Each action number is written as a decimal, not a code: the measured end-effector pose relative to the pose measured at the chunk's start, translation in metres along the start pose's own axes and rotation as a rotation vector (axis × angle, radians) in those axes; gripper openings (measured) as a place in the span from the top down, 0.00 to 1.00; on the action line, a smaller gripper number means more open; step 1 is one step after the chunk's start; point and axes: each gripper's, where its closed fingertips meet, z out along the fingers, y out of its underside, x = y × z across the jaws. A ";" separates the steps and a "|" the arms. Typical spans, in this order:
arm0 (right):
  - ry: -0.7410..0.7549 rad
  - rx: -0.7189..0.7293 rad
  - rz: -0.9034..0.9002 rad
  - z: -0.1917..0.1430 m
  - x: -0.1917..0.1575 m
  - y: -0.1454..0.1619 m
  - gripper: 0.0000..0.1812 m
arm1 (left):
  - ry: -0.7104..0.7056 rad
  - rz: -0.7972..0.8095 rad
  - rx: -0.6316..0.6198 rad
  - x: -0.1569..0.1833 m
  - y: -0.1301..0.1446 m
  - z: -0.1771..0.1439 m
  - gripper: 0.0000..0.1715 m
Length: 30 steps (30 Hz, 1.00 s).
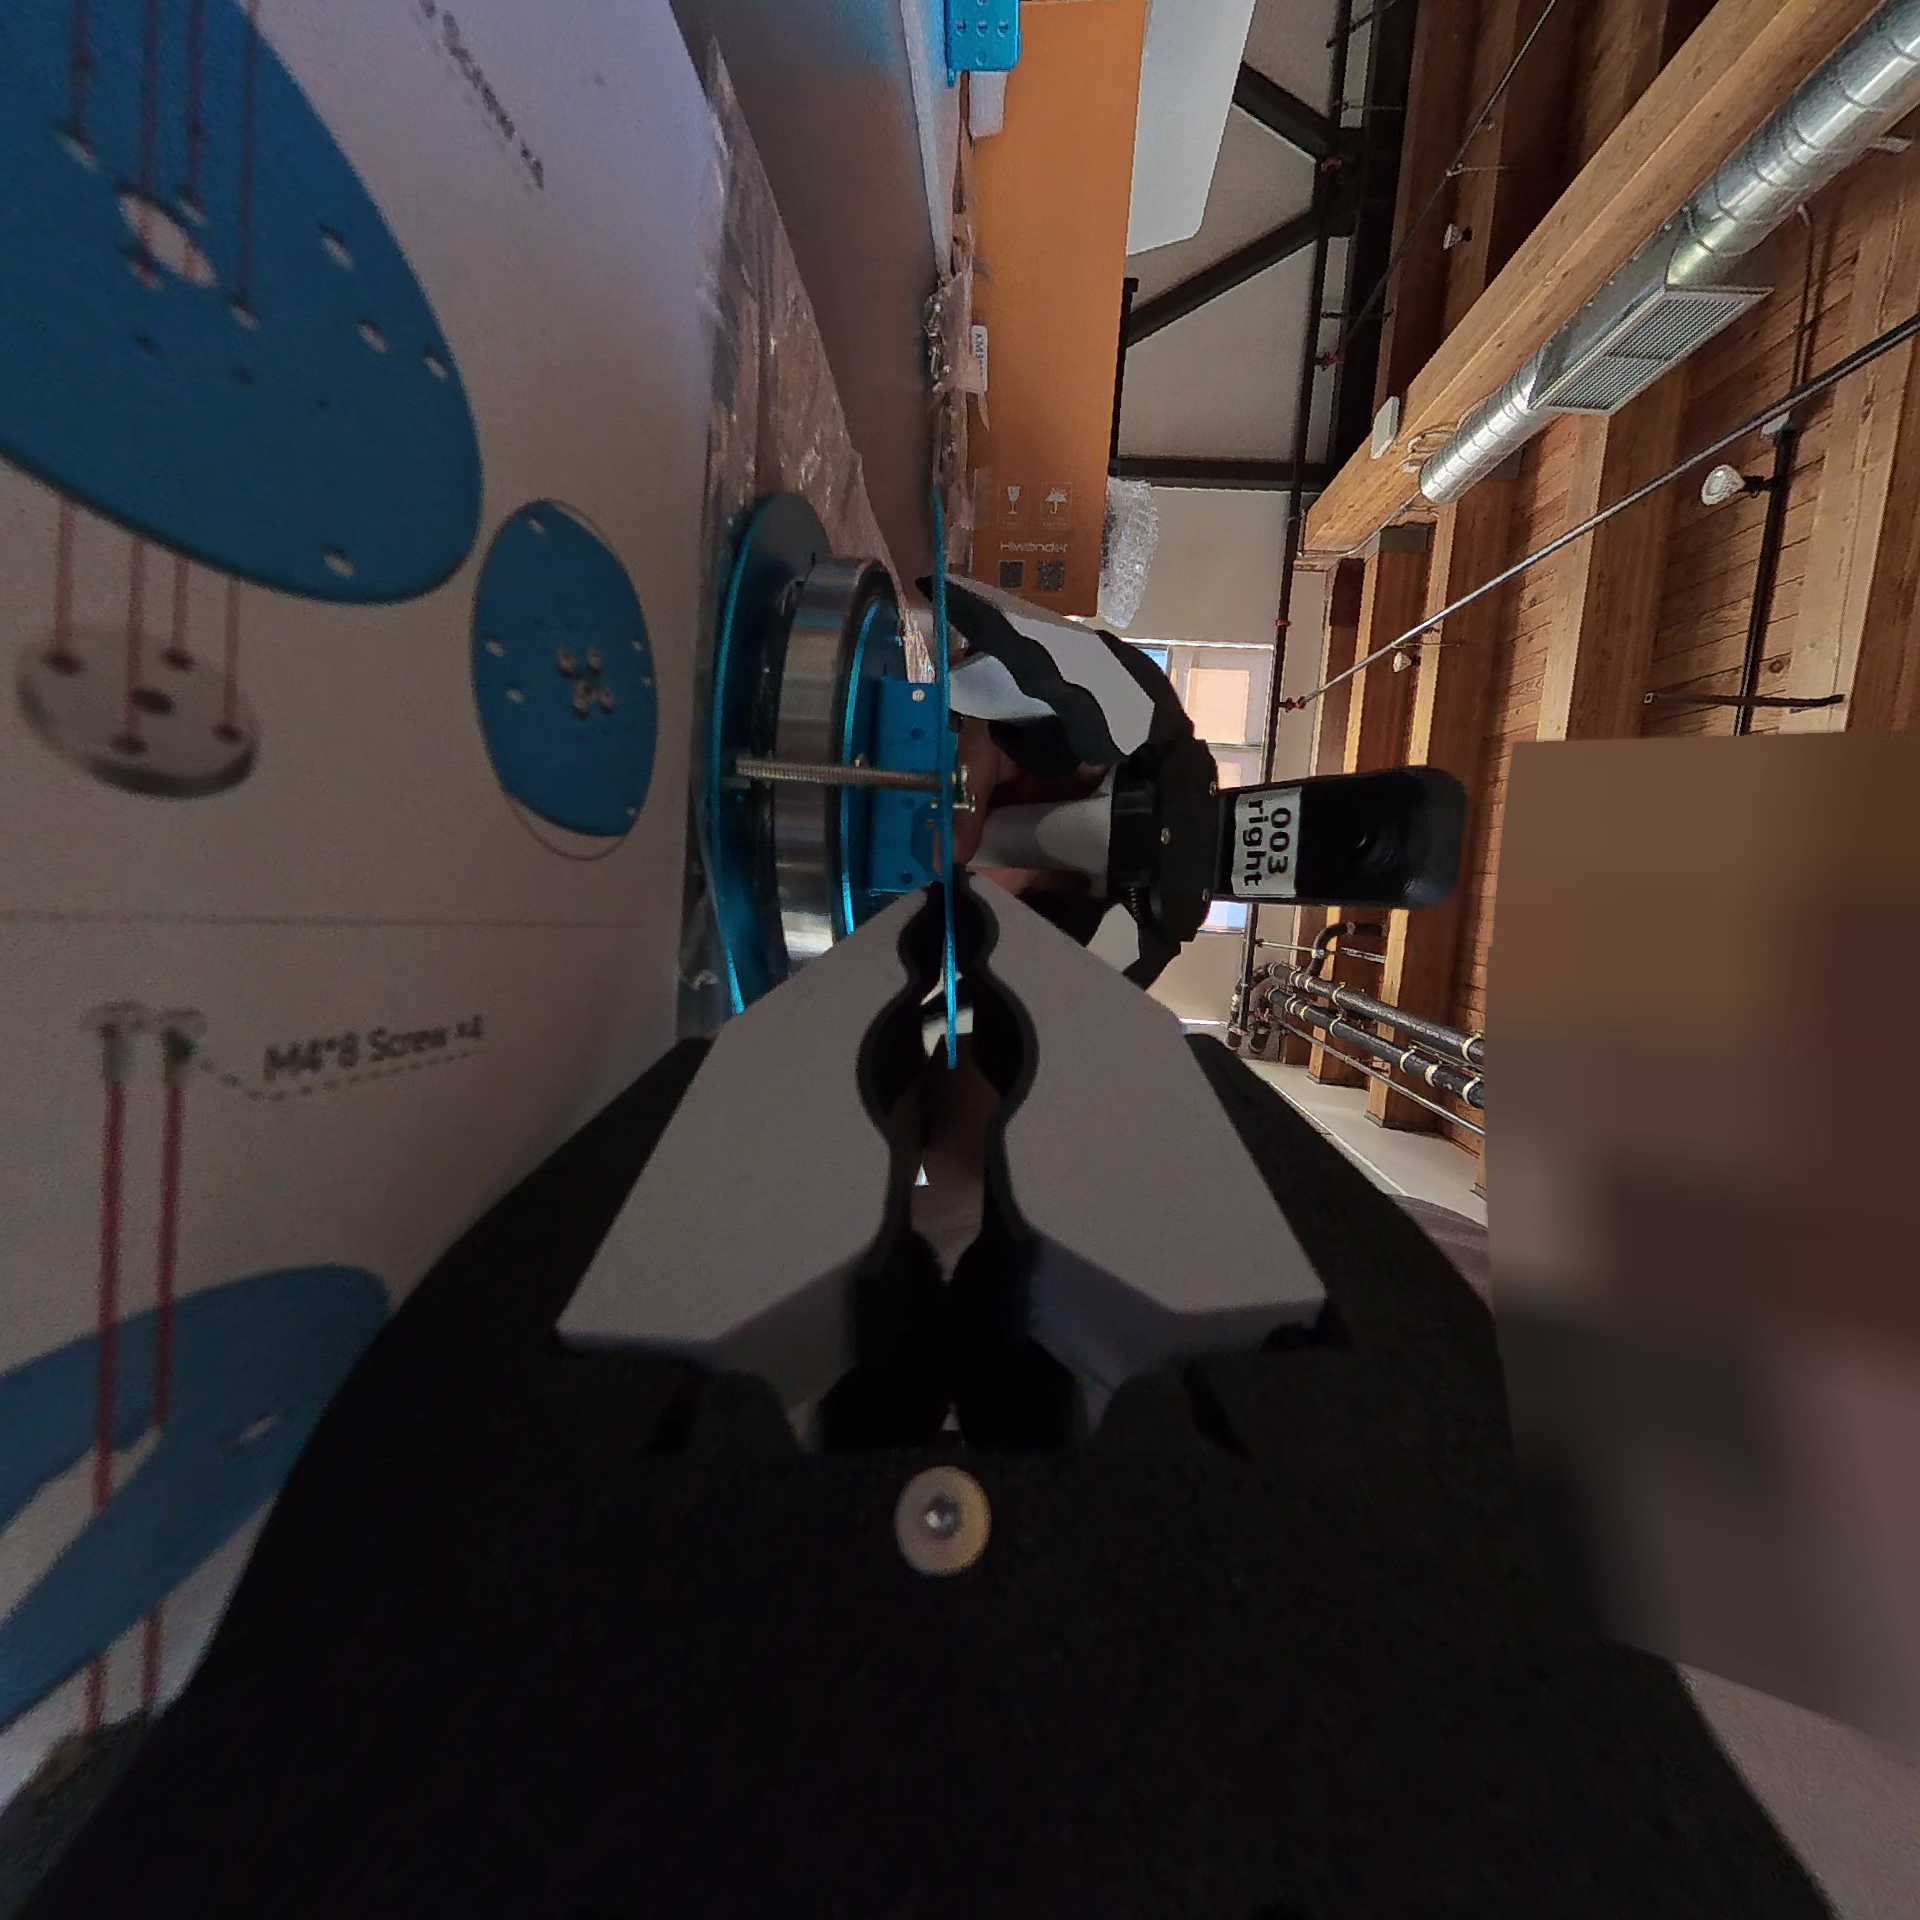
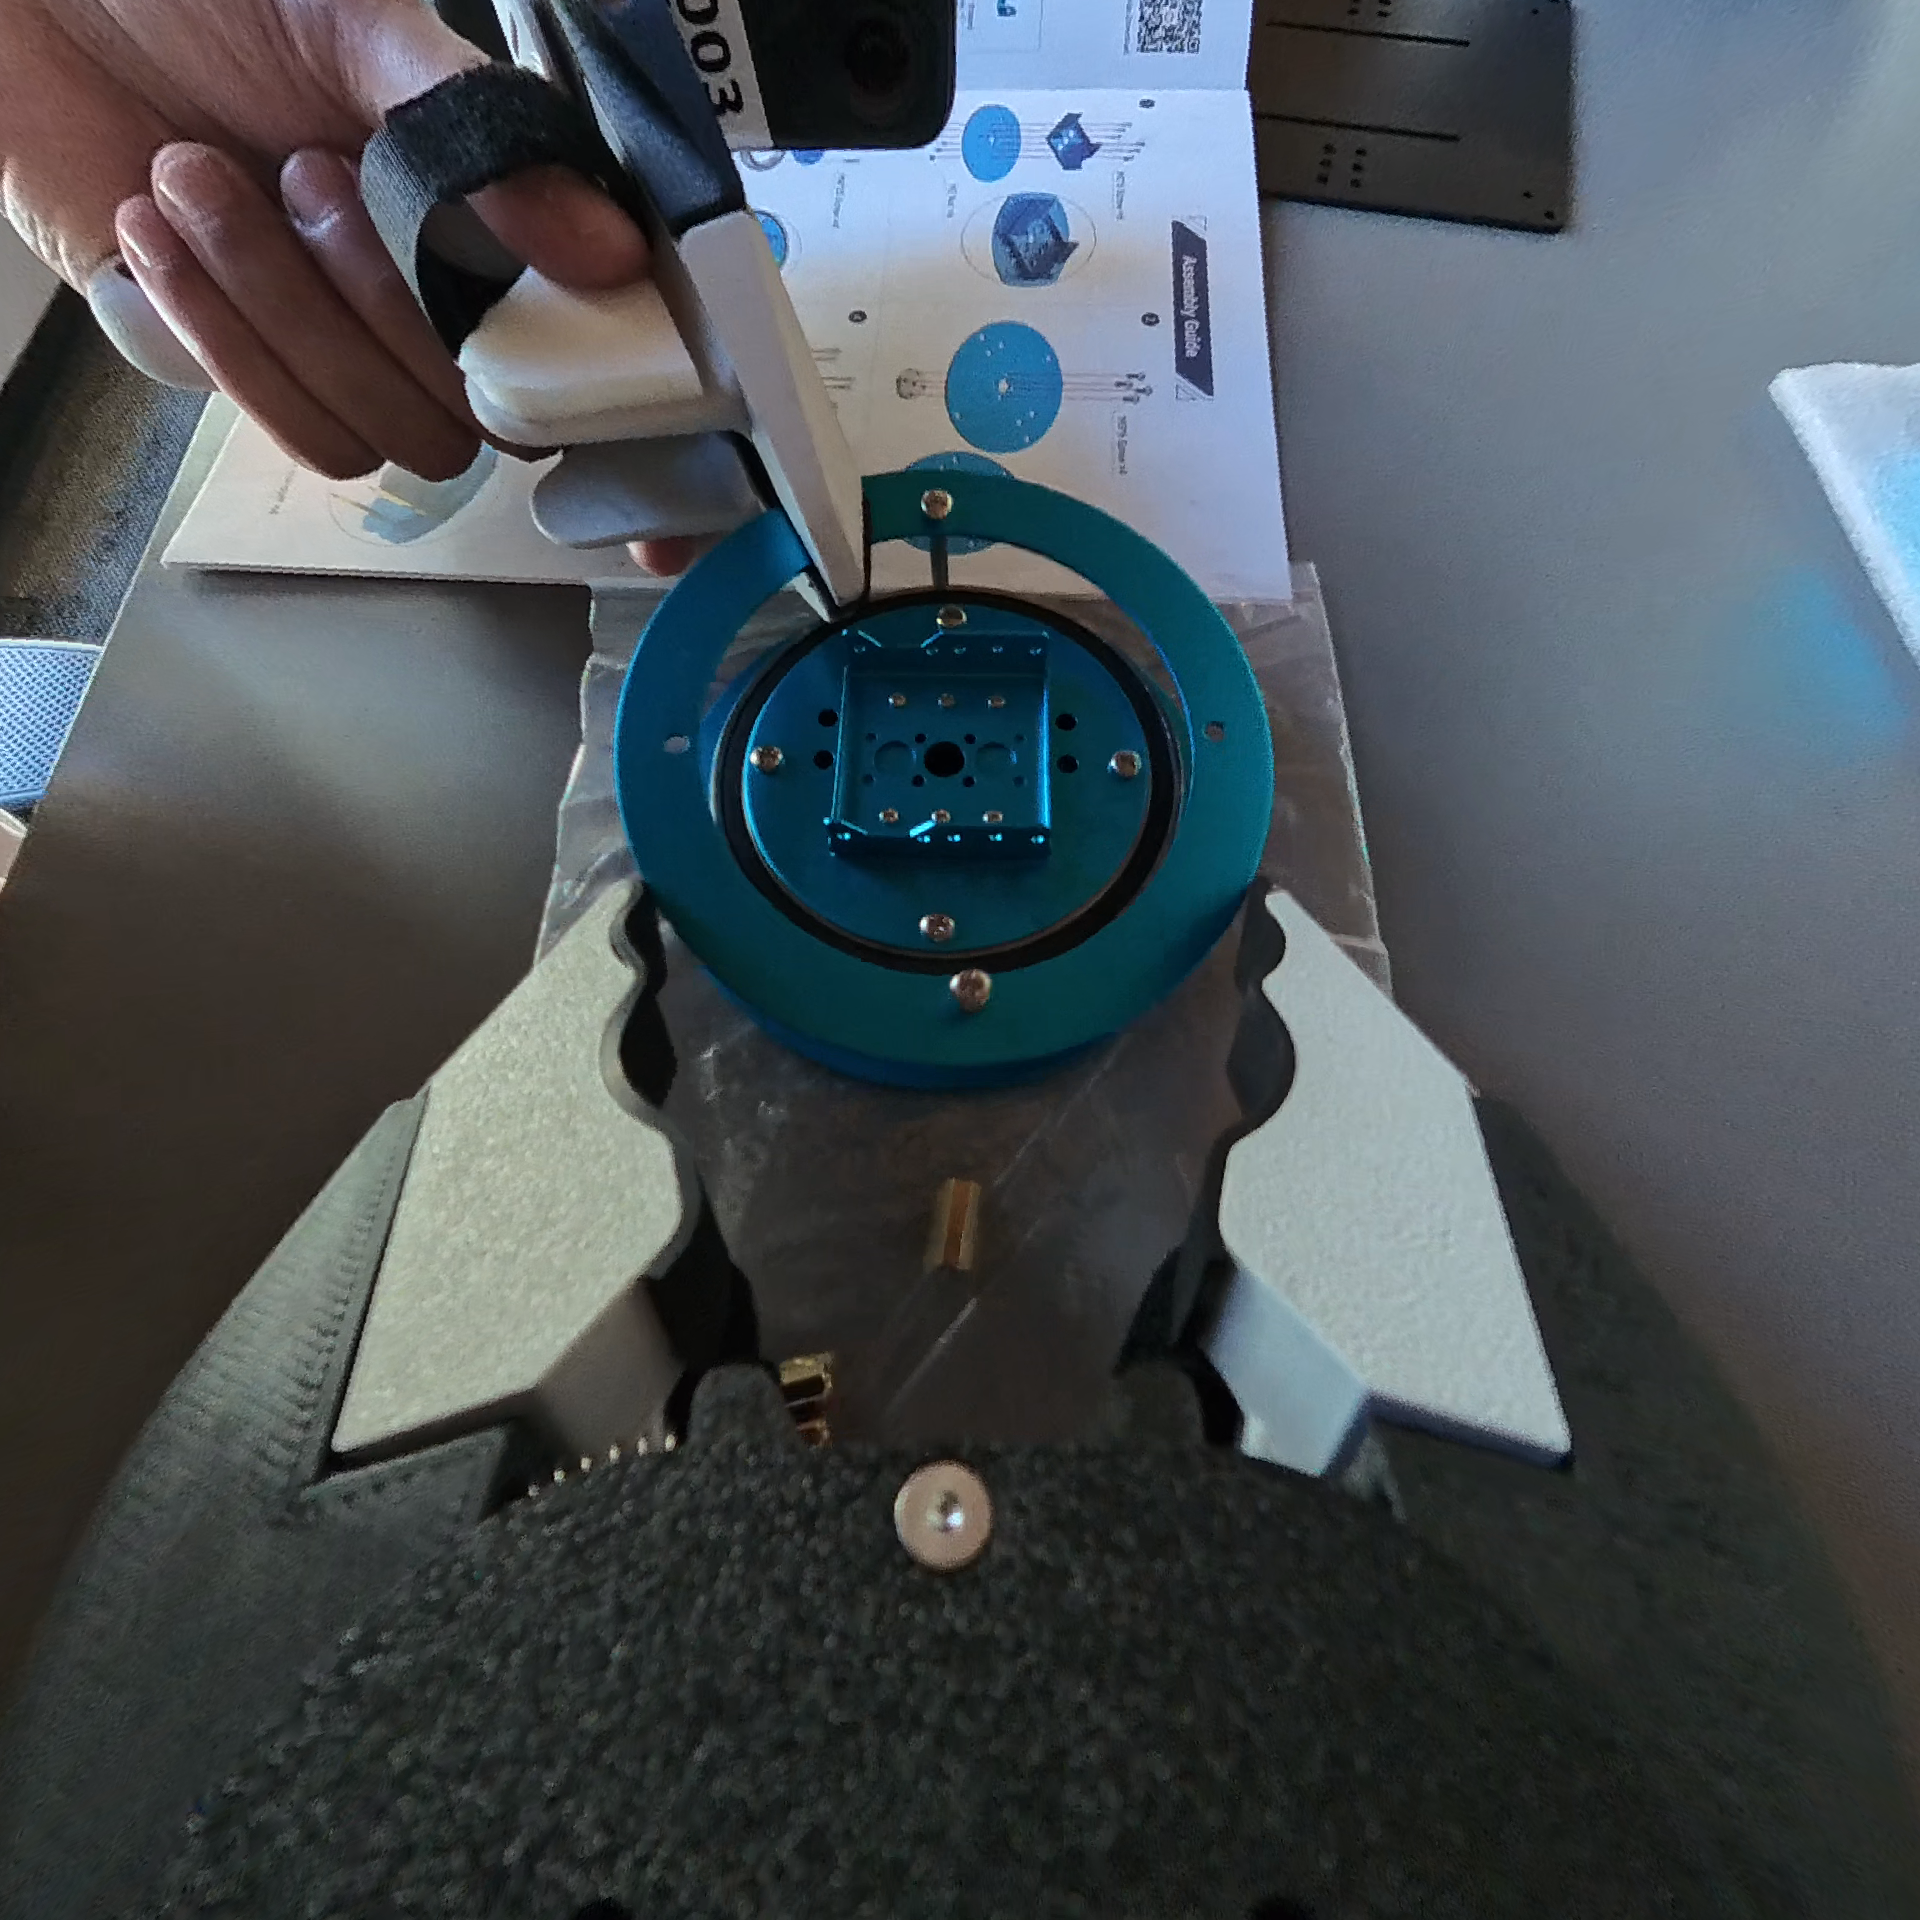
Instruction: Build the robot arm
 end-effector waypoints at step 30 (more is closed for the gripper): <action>-0.381 0.021 0.653 -0.030 -0.023 0.000 0.43 | -0.029 -0.017 0.004 -0.002 0.000 0.001 1.00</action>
